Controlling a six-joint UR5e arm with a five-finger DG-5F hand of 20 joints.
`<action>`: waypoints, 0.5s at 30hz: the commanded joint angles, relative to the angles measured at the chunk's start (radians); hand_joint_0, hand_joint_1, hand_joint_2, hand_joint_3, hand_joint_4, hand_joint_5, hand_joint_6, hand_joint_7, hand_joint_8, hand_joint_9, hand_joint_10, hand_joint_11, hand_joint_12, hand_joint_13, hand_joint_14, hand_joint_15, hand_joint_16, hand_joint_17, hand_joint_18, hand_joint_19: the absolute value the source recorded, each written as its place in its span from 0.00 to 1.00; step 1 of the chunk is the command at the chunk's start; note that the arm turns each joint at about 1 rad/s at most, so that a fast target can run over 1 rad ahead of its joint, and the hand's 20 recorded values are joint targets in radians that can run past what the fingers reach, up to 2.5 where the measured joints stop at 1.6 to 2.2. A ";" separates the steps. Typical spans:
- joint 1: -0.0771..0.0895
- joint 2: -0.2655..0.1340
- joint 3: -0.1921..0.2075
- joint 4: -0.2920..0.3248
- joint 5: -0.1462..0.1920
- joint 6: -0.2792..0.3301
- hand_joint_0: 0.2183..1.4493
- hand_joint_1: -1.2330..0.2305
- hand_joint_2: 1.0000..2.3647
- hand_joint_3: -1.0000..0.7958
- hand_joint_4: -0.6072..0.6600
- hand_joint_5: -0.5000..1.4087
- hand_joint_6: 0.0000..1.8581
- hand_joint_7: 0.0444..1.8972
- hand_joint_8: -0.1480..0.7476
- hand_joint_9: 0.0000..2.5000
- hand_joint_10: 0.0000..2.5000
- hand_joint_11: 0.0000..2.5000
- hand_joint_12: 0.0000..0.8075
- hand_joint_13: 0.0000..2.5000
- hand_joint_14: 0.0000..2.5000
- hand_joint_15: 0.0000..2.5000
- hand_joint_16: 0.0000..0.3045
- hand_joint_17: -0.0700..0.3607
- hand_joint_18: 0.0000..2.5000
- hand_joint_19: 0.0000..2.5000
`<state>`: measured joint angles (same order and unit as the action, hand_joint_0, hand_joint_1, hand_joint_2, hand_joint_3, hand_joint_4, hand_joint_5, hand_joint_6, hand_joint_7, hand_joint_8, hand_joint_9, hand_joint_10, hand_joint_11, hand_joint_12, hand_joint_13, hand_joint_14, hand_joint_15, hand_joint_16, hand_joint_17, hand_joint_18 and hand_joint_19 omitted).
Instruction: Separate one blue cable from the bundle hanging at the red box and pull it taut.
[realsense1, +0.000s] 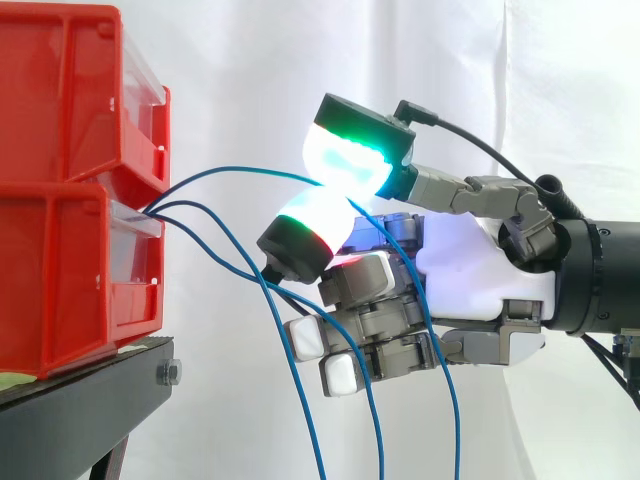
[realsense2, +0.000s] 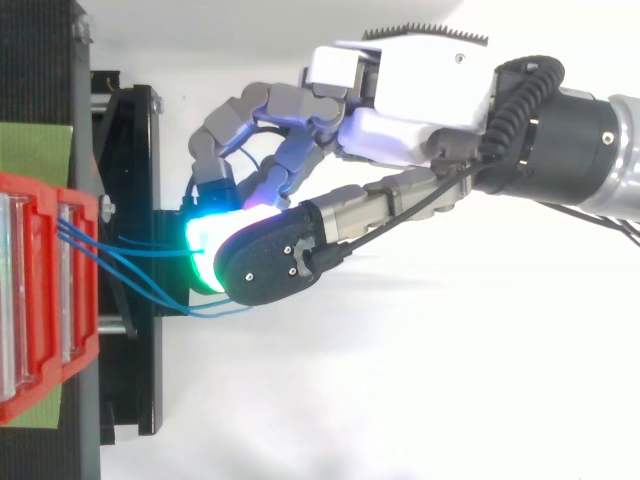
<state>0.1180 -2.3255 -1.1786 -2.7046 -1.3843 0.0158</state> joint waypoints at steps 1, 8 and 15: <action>0.000 0.000 -0.001 -0.009 0.002 -0.002 0.45 0.36 0.01 0.45 0.42 0.16 0.55 0.63 0.55 0.42 0.00 0.48 0.44 0.30 0.01 0.25 0.14 0.39 0.26 0.28; 0.000 0.000 -0.001 -0.011 0.002 -0.002 0.44 0.35 0.01 0.46 0.43 0.16 0.54 0.63 0.55 0.42 0.00 0.49 0.44 0.30 0.01 0.25 0.15 0.39 0.26 0.28; 0.000 0.000 -0.001 -0.011 0.002 -0.004 0.44 0.35 0.01 0.46 0.43 0.16 0.54 0.63 0.55 0.42 0.00 0.49 0.45 0.30 0.01 0.25 0.15 0.40 0.26 0.28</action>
<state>0.1181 -2.3255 -1.1793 -2.7152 -1.3820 0.0132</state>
